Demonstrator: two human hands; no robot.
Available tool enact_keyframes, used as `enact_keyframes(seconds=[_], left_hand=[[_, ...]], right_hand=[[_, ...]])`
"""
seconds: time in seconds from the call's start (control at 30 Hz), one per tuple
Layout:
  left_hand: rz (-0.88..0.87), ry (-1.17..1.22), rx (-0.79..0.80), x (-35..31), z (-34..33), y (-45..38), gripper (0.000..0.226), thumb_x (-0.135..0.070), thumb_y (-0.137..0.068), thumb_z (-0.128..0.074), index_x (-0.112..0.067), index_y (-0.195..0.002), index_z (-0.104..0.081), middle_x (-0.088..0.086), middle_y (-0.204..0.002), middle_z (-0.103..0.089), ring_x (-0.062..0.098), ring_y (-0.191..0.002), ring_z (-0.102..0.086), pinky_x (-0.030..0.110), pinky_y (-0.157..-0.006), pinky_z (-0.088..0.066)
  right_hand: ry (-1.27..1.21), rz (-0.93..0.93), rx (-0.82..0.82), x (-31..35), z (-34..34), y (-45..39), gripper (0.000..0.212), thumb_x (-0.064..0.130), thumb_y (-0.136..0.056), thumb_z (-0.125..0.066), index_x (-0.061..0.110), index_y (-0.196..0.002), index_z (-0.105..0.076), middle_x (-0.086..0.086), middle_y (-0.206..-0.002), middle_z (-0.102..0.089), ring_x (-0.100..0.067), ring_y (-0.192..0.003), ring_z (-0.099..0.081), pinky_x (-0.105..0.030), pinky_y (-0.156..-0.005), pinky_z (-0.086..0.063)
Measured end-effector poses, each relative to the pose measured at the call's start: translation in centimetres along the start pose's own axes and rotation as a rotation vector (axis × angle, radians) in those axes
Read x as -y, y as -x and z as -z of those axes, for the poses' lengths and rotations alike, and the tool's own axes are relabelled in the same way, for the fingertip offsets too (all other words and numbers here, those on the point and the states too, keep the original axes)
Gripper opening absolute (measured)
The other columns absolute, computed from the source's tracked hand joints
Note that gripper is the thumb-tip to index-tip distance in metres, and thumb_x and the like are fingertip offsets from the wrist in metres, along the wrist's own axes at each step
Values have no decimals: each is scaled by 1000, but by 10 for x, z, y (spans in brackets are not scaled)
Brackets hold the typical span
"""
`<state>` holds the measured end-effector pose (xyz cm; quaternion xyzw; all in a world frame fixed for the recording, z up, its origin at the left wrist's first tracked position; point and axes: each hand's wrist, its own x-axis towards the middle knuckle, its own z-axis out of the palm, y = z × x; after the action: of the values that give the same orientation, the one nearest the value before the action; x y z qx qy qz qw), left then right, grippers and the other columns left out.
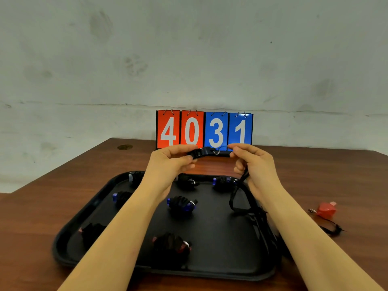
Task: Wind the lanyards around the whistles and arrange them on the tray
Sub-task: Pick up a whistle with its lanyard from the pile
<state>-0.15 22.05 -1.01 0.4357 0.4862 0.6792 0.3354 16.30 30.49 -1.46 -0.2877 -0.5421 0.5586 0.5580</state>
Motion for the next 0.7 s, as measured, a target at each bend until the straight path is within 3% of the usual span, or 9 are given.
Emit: enact_keyframes(seconds=[0.17,0.3,0.4,0.47,0.57,0.7], left_hand=[[-24,-182,-115,4,1,-5,26,4,-85,-58,-21,-86,-67,-1,-92,-66,20,-90,-66,32,-81,-56],[-112,-355,-164,5,2,-6,22,-1,-86,-59,-21,-90,-67,-10,-87,-63,10,-86,-63,18,-72,-53],[-137,-426,-176,6,3,-6,21,-3,-85,-61,-17,-98,-68,-11,-84,-63,6,-80,-64,12,-65,-51],[-149,-509,-178,7,3,-7,20,-5,-85,-62,-18,-99,-67,-9,-84,-64,7,-79,-64,10,-65,-47],[-171,-572,-191,7,4,-7,18,-7,-86,-61,-20,-98,-67,-8,-85,-64,4,-77,-63,7,-63,-43],[-131,-479,-169,5,6,-7,16,-5,-84,-62,-18,-92,-66,-5,-84,-67,7,-76,-66,14,-67,-52]], right_hand=[[-83,4,-31,2,0,-2,28,-9,-87,-45,5,-80,-69,-9,-71,-60,-11,-47,-37,-18,-42,-32],[46,36,-32,0,1,-1,23,-6,-87,-51,8,-84,-69,-8,-76,-63,-7,-51,-43,-17,-49,-39],[519,243,-81,-3,4,-1,18,4,-88,-56,13,-97,-69,1,-92,-67,-2,-77,-59,-17,-76,-48],[821,386,-89,-7,5,-1,21,8,-90,-55,8,-108,-66,-2,-103,-65,-11,-98,-58,-19,-90,-42],[915,469,-109,-8,5,-2,19,12,-91,-56,5,-105,-67,-8,-101,-67,-17,-97,-59,-19,-88,-40],[816,445,-131,-4,5,-2,17,16,-89,-59,9,-99,-71,0,-94,-69,-6,-87,-57,-4,-76,-36]])
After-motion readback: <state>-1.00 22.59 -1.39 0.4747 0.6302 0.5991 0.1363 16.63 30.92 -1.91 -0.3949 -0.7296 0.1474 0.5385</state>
